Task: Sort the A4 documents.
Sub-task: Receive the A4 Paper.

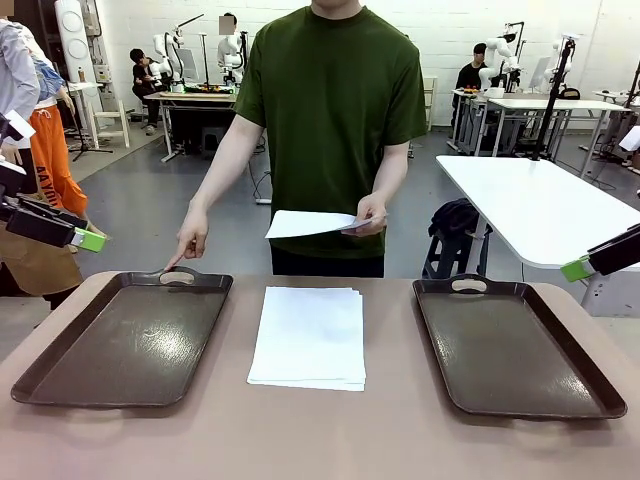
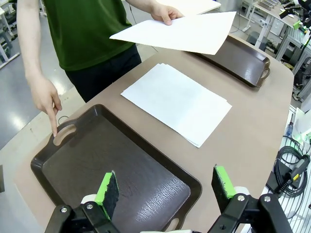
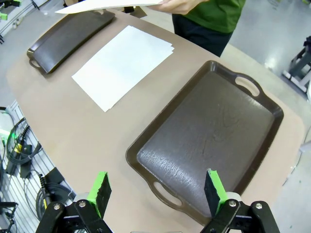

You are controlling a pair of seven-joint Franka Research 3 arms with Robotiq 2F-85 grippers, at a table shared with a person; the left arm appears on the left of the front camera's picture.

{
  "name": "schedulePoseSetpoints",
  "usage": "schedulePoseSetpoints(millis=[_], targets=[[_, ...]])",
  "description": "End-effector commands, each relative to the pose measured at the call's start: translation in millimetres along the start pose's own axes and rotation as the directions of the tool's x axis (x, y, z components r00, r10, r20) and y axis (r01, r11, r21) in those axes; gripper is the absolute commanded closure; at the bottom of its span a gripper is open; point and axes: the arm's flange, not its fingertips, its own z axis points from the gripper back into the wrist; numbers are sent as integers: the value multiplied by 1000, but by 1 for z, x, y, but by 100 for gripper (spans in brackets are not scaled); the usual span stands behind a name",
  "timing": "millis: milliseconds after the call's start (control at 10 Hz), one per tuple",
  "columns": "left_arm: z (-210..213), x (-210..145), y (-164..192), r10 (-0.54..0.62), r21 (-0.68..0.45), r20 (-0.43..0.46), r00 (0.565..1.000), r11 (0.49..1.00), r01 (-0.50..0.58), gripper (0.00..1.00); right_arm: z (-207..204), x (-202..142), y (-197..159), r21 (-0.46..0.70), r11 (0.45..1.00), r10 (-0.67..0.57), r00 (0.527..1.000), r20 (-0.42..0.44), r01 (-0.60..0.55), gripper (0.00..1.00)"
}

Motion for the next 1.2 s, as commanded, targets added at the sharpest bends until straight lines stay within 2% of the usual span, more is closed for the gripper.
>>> schedulePoseSetpoints(millis=[0, 400, 500, 600, 700, 800, 1100], targets=[[-1, -2, 3, -12, -12, 6, 1000, 1000, 13, 0, -1, 0, -1, 10, 1000, -2, 1000, 3, 2, 0], [0, 0, 0, 0, 0, 0, 1000, 1000, 0, 0, -1, 0, -1, 10, 1000, -2, 1000, 3, 2, 0], [-8, 10, 5, 24, -39, 34, 999, 999, -22, 0, -1, 0, -1, 10, 1000, -2, 1000, 3, 2, 0], [-21, 26, 13, 103, -169, 105, 989, 982, -84, 0, -1, 0, -1, 10, 1000, -2, 1000, 3, 2, 0], [-39, 46, 23, 183, -272, 140, 973, 952, -140, 0, -1, 0, -1, 10, 1000, -2, 1000, 3, 2, 0], [-65, 68, 35, 262, -358, 132, 956, 912, -200, 0, -1, 0, -1, 10, 1000, -2, 1000, 3, 2, 0], [-139, 106, 55, 367, -444, 36, 930, 839, -314, 0, -1, 0, -1, 10, 1000, -2, 1000, 3, 2, 0]])
